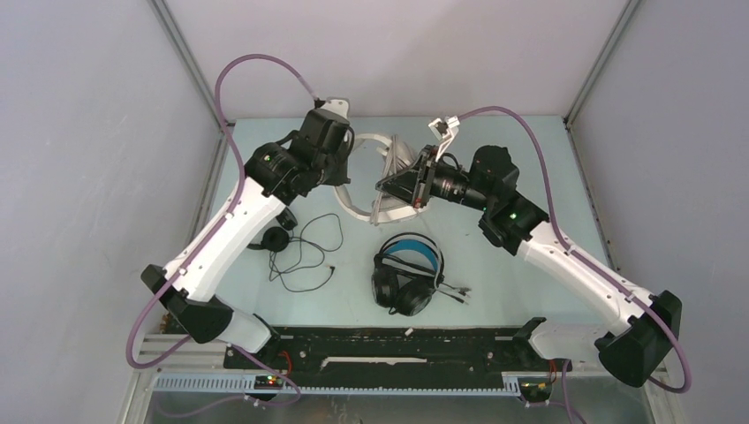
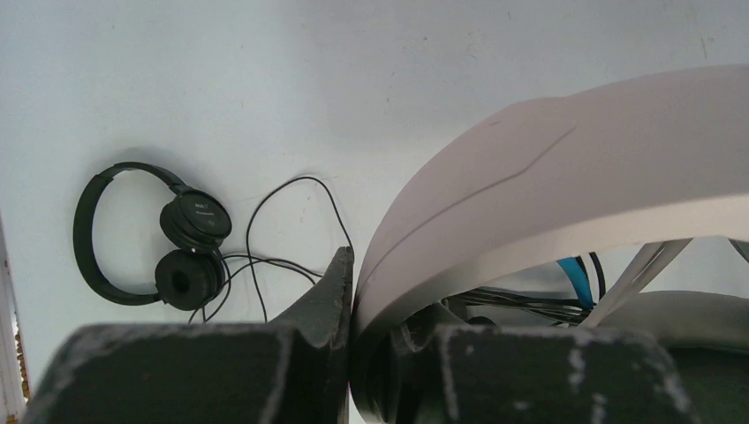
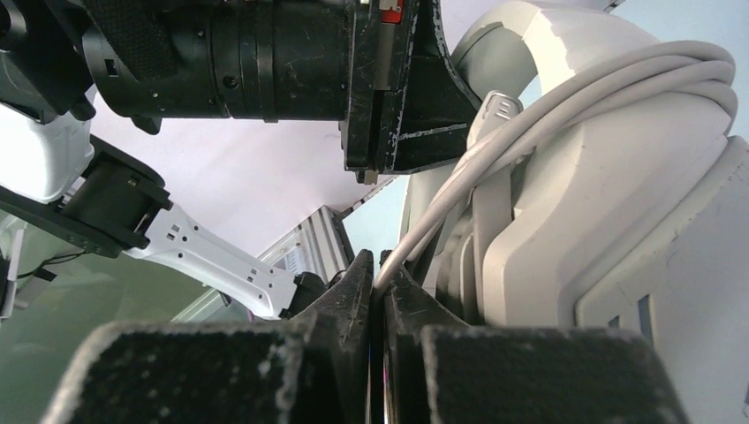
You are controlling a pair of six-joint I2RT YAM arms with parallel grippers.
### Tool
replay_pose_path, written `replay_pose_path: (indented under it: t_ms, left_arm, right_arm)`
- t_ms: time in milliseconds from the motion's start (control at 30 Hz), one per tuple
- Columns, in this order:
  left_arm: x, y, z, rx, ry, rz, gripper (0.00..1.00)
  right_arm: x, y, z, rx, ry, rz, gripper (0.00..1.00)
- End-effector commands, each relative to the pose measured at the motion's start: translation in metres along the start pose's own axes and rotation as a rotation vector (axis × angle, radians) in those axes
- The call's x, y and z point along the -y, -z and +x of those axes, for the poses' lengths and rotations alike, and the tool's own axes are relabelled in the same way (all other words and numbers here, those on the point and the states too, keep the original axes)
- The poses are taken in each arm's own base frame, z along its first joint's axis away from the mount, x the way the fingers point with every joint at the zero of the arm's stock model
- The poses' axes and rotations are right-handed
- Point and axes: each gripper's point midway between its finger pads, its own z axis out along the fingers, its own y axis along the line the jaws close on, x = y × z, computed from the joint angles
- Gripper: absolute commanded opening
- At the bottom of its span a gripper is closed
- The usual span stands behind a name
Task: Wrap the headphones
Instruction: Wrap the headphones cable around the headphones.
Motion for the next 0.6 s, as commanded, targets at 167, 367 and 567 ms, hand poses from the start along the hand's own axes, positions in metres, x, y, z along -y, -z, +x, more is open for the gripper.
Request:
replay_pose_path:
  t_ms: [167, 367, 567]
  left_arm:
    - [-0.005, 0.03, -0.077, 0.294, 0.416, 0.051, 0.0]
    - [-0.009, 0.039, -0.086, 0.328, 0.475, 0.059, 0.0]
    - [-0.016, 0.037, -0.089, 0.339, 0.485, 0.032, 0.0]
  right_arm:
    - [-0.03, 0.001, 0.015, -0.055, 0.149, -0.038, 0.07]
    - [-0.031, 0.0, 0.014, -0.042, 0.183, -0.019, 0.04]
    - [-0.047, 0.007, 0.003, -0.004, 0.191, -0.061, 0.0]
